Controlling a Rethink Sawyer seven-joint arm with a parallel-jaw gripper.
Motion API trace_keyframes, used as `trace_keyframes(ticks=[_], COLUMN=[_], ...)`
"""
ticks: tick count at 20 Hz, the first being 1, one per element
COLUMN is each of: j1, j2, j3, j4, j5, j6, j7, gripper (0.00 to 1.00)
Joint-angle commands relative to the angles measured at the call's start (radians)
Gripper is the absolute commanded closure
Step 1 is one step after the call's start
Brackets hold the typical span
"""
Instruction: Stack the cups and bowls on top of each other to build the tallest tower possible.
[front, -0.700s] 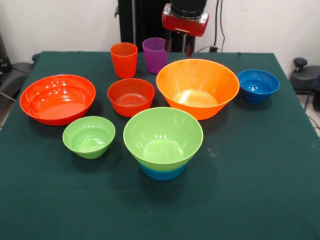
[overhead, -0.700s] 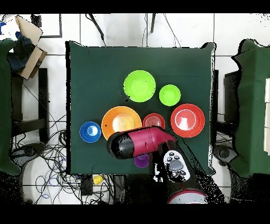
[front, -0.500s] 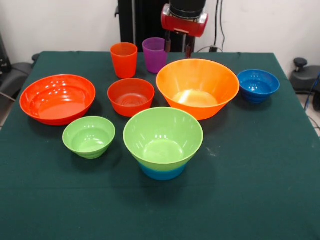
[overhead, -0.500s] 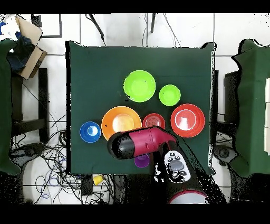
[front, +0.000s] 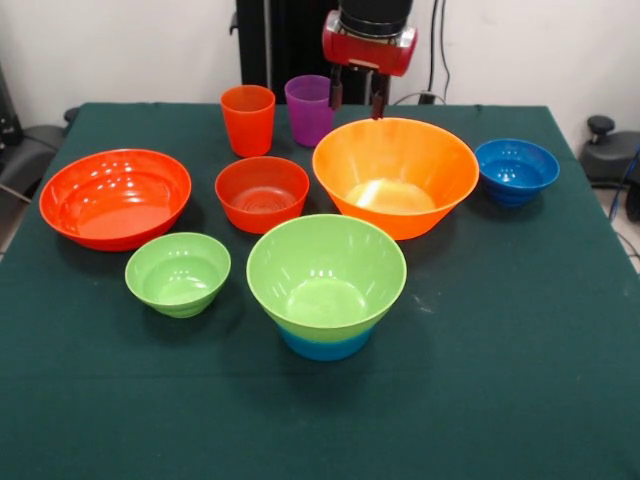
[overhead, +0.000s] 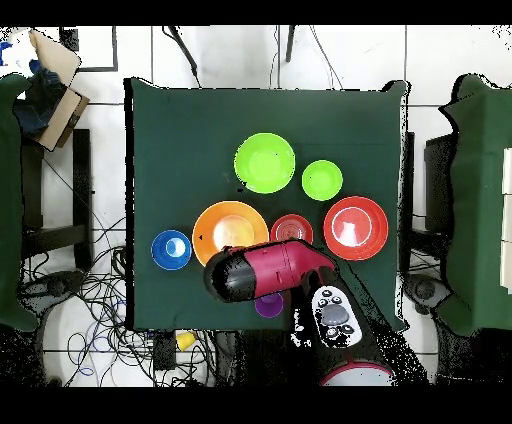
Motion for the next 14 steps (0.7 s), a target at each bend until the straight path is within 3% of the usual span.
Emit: trace_keyframes(ticks=[1,4,12,14], j1=[0.048,0.070,0.079,0.081], j2=[0.007,0.027,-0.008,0.018], j3=[-0.018,-0.045,-0.087,-0.098], j4=[0.054,0.066,0.111,0.115], j5=[-0.075,-0.075,0.001,0.000], j6=[-0.101,-0.135,-0.070,-0.112], j7=[0.045,0.075,0.087,0.107], gripper=[0.00,0.00,0.00,0.00])
